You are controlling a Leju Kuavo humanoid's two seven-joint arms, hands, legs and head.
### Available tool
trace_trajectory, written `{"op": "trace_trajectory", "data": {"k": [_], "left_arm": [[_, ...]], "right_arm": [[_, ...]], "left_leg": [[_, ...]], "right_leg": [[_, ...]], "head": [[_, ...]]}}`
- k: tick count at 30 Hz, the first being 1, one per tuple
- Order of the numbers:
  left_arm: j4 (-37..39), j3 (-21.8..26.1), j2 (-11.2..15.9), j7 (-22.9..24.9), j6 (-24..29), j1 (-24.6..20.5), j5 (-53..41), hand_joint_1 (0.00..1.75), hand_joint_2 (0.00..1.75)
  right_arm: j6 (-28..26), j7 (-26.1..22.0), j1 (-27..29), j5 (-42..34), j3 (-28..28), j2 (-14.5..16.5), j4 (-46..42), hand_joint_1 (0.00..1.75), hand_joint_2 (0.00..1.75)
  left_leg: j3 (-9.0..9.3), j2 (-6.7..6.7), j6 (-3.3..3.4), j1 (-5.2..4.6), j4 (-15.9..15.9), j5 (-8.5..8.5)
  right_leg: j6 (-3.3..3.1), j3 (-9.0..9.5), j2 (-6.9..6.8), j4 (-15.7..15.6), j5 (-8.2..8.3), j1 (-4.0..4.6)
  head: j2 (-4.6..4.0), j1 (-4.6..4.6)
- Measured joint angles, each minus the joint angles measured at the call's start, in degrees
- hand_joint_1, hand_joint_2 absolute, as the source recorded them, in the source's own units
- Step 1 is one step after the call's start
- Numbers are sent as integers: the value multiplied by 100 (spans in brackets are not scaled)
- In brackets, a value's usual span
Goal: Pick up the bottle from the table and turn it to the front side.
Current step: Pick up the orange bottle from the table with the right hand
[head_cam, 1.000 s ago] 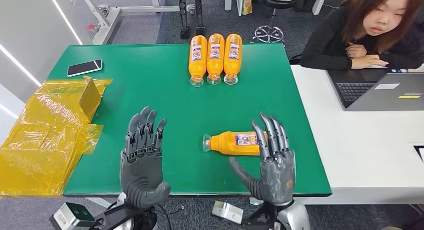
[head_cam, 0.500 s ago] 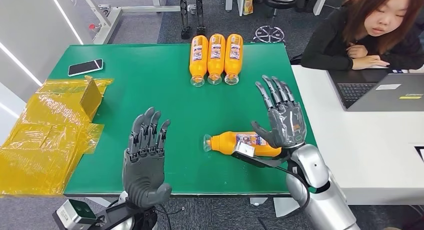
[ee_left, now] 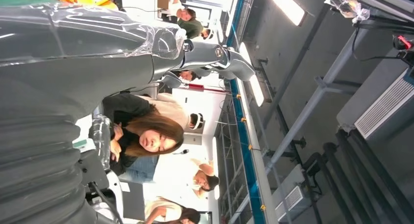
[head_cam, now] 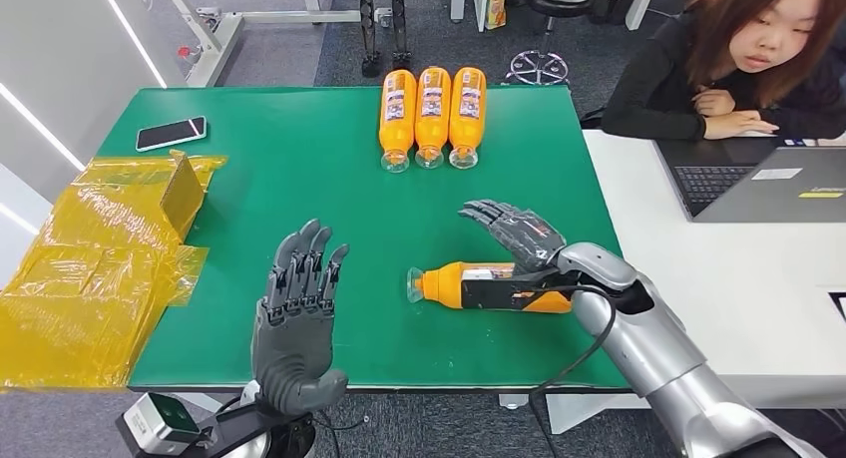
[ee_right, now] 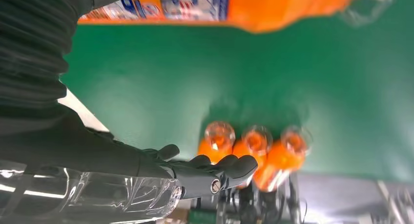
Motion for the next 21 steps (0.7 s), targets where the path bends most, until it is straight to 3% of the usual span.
{"op": "trace_trajectory", "data": {"k": [11,21], "left_arm": [[226,180,-25,0,115,-138,73,0,175],[228,386,-56,0,104,-46,61,0,175]], "right_arm": [[841,-8,-1246,-852,1678,-260,1030,0,175],[551,-39,-1299,-1477,2746,-366,1808,0,175]], "left_leg": [[2,0,3,1,3,2],[0,-3,3,0,4,1]], "right_leg": [[1,-1,0,1,2,1],[3,-1,-2,-3,0,1]], "head": [[0,-1],[0,0]]}}
